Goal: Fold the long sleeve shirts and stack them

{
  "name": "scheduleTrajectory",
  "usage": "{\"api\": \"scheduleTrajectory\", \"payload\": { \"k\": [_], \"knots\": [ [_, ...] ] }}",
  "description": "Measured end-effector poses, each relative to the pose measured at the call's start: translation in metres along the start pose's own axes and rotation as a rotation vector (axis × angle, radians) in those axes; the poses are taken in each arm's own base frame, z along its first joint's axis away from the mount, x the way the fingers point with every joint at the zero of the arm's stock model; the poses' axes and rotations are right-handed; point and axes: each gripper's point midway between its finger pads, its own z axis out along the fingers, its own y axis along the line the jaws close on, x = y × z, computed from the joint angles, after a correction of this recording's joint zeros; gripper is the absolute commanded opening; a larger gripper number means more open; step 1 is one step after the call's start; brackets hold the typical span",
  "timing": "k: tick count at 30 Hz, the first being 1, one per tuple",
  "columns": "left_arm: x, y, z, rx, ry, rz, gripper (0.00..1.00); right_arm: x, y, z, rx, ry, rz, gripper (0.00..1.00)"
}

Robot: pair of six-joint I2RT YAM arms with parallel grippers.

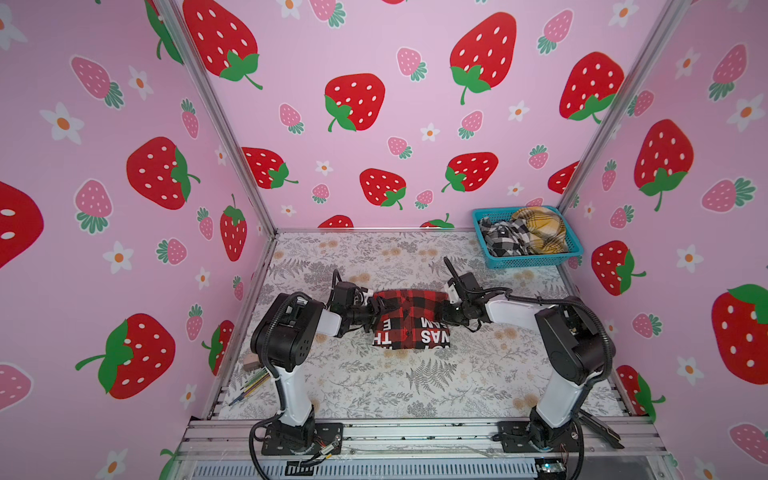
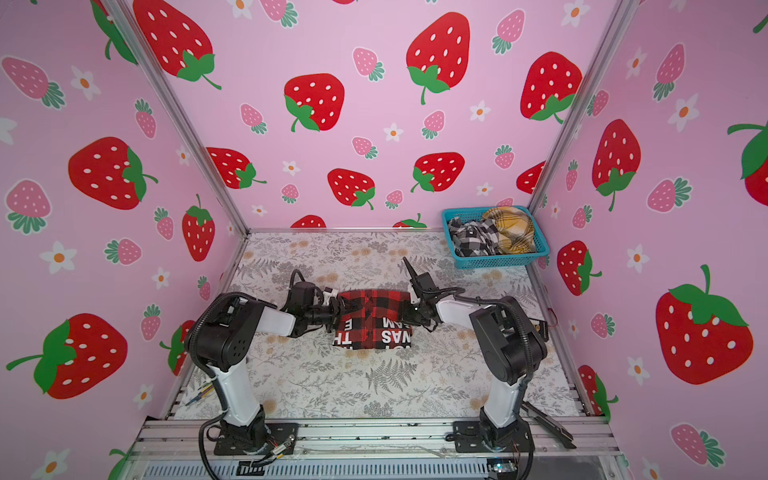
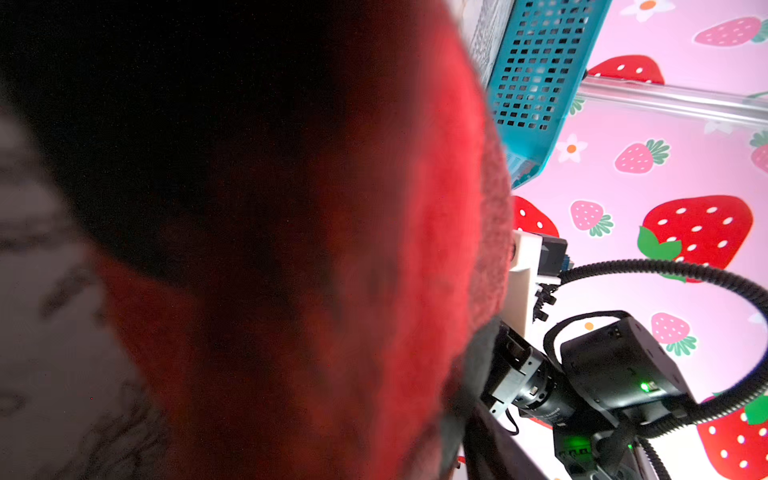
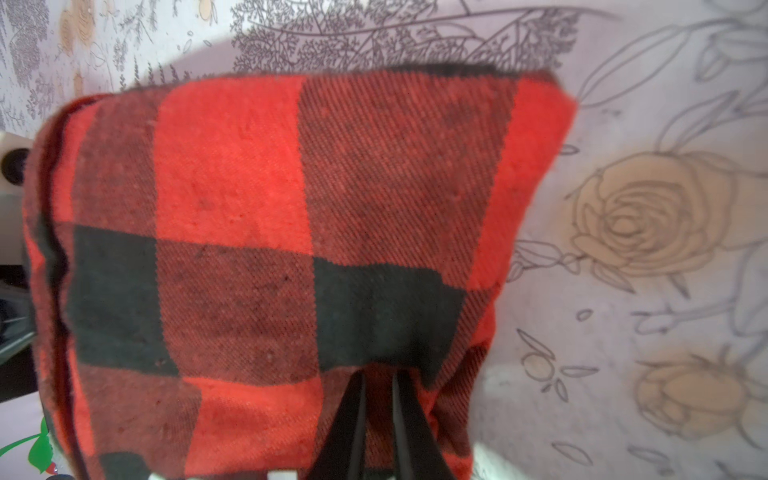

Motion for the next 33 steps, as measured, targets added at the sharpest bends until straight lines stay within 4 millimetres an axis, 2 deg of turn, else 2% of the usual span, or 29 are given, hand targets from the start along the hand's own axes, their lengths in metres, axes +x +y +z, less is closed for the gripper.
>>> {"api": "scheduleTrajectory", "payload": {
  "k": [8, 15, 21, 28, 33],
  "knots": [
    [0.001, 0.005, 0.005, -0.006, -0.014, -0.038, 0.22, -0.001, 0.000, 0.000, -0.002, -0.003, 0.000, 0.16],
    [-0.001, 0.003, 0.006, -0.019, -0.006, -0.025, 0.03, 0.002, -0.001, -0.003, -0.018, -0.032, -0.007, 0.16],
    [0.000, 0.002, 0.003, -0.082, 0.011, 0.012, 0.00, 0.016, -0.003, -0.026, -0.038, -0.074, -0.021, 0.18],
    [0.005, 0.005, -0.012, -0.172, 0.015, 0.063, 0.00, 0.008, 0.013, -0.059, -0.109, -0.193, -0.055, 0.20],
    [0.006, 0.015, -0.016, -0.208, 0.021, 0.066, 0.00, 0.011, 0.013, -0.062, -0.118, -0.209, -0.056, 0.20]
  ]
}}
